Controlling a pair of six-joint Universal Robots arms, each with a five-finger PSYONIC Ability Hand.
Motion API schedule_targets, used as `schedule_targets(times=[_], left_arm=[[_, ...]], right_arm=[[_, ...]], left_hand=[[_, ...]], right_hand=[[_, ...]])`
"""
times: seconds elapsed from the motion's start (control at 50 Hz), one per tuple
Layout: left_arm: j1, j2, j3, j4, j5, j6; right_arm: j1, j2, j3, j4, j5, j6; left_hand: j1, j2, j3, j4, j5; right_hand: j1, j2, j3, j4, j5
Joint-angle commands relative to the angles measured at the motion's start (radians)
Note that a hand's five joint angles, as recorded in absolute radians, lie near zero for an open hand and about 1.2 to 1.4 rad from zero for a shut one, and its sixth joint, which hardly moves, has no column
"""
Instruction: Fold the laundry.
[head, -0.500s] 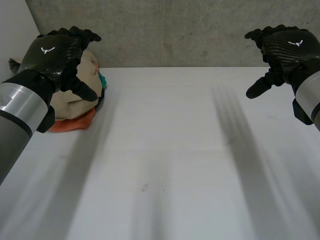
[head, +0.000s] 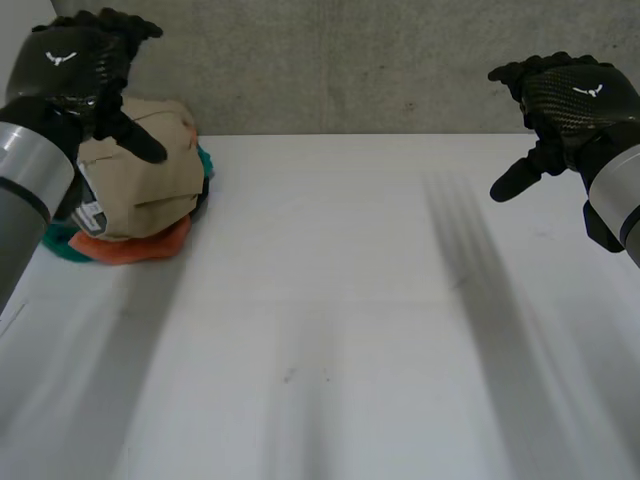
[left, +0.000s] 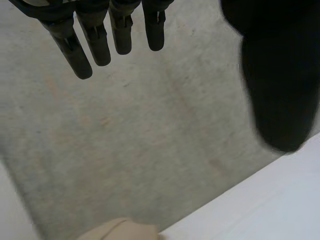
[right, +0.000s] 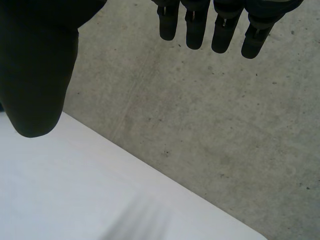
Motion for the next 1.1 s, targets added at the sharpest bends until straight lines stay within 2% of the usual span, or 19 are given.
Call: schedule_targets(times=[0.02,0.18,0.3,0.32,0.36,0.38,0.4,0.48,0.56,0.66,0.72,0.86,0.96,1.06,1.08,1.1], left_arm=[[0.169,-0.313,0.166,0.052,0.011,0.214],[0.255,-0.687,0.424,0.104,0.029,0.383],[0.3,-0.821,0.507,0.115,0.101,0.405],[0.3,-0.824,0.507,0.117,0.114,0.405],[0.298,-0.821,0.504,0.118,0.138,0.391],[0.294,-0.818,0.498,0.118,0.143,0.387],[0.289,-0.811,0.49,0.12,0.145,0.385],[0.226,-0.682,0.426,0.141,0.145,0.324],[0.154,-0.509,0.314,0.207,0.145,0.216],[0.024,-0.329,0.216,0.235,0.145,0.083],[-0.056,-0.281,0.2,0.233,0.145,0.002],[-0.257,-0.342,0.235,0.243,0.149,-0.138],[-0.389,-0.526,0.346,0.244,0.151,-0.201],[-0.457,-0.68,0.432,0.244,0.145,-0.204],[-0.458,-0.698,0.441,0.244,0.145,-0.206],[-0.458,-0.711,0.449,0.243,0.146,-0.204]], right_arm=[[0.0,0.002,0.002,0.0,0.0,0.0],[0.0,0.004,0.002,-0.002,0.0,-0.012],[0.0,0.006,0.006,-0.002,0.0,-0.025],[0.0,0.006,0.011,-0.002,0.0,-0.028],[0.0,0.006,0.014,-0.002,0.0,-0.034],[0.0,0.006,0.014,-0.002,0.0,-0.038],[-0.002,0.007,0.014,-0.002,0.0,-0.05],[0.0,0.016,0.012,-0.002,0.001,-0.075],[0.0,0.018,0.009,-0.002,0.003,-0.086],[-0.002,0.018,0.006,-0.002,0.003,-0.086],[-0.002,0.018,0.0,-0.002,0.003,-0.087],[-0.015,0.018,-0.009,-0.005,0.012,-0.086],[-0.017,0.021,-0.011,-0.006,0.015,-0.084],[-0.018,0.071,-0.012,-0.006,0.017,-0.086],[-0.018,0.106,-0.018,-0.006,0.018,-0.086],[-0.018,0.123,-0.023,-0.005,0.018,-0.086]], left_hand=[[-0.039,-0.034,-0.038,-0.03,-0.036],[-0.045,-0.04,-0.044,-0.035,-0.042],[0.016,0.022,0.017,0.026,0.02],[0.08,0.086,0.081,0.09,0.084],[0.771,0.776,0.772,0.78,0.774],[1.044,1.05,1.045,1.054,1.048],[1.169,1.174,1.17,1.178,1.172],[1.17,1.175,1.171,1.18,1.173],[1.17,1.175,1.171,1.18,1.173],[1.17,1.175,1.171,1.18,1.173],[1.17,1.175,1.171,1.18,1.173],[1.17,1.175,1.171,1.18,1.173],[1.17,1.175,1.171,1.18,1.173],[1.17,1.175,1.171,1.18,1.173],[1.103,1.109,1.104,1.113,1.107],[0.937,0.942,0.938,0.947,0.94]], right_hand=[[-0.057,-0.044,-0.04,-0.038,-0.047],[-0.057,-0.044,-0.04,-0.038,-0.047],[-0.057,-0.044,-0.04,-0.038,-0.047],[-0.057,-0.044,-0.04,-0.038,-0.047],[-0.057,-0.044,-0.04,-0.038,-0.047],[-0.057,-0.044,-0.04,-0.038,-0.047],[-0.057,-0.044,-0.04,-0.038,-0.047],[-0.057,-0.044,-0.04,-0.038,-0.047],[-0.057,-0.044,-0.04,-0.038,-0.047],[-0.057,-0.044,-0.04,-0.038,-0.047],[-0.057,-0.044,-0.04,-0.038,-0.047],[-0.057,-0.044,-0.04,-0.038,-0.047],[-0.057,-0.044,-0.04,-0.038,-0.047],[-0.057,-0.044,-0.04,-0.038,-0.047],[-0.057,-0.044,-0.04,-0.038,-0.047],[-0.057,-0.044,-0.04,-0.038,-0.047]])
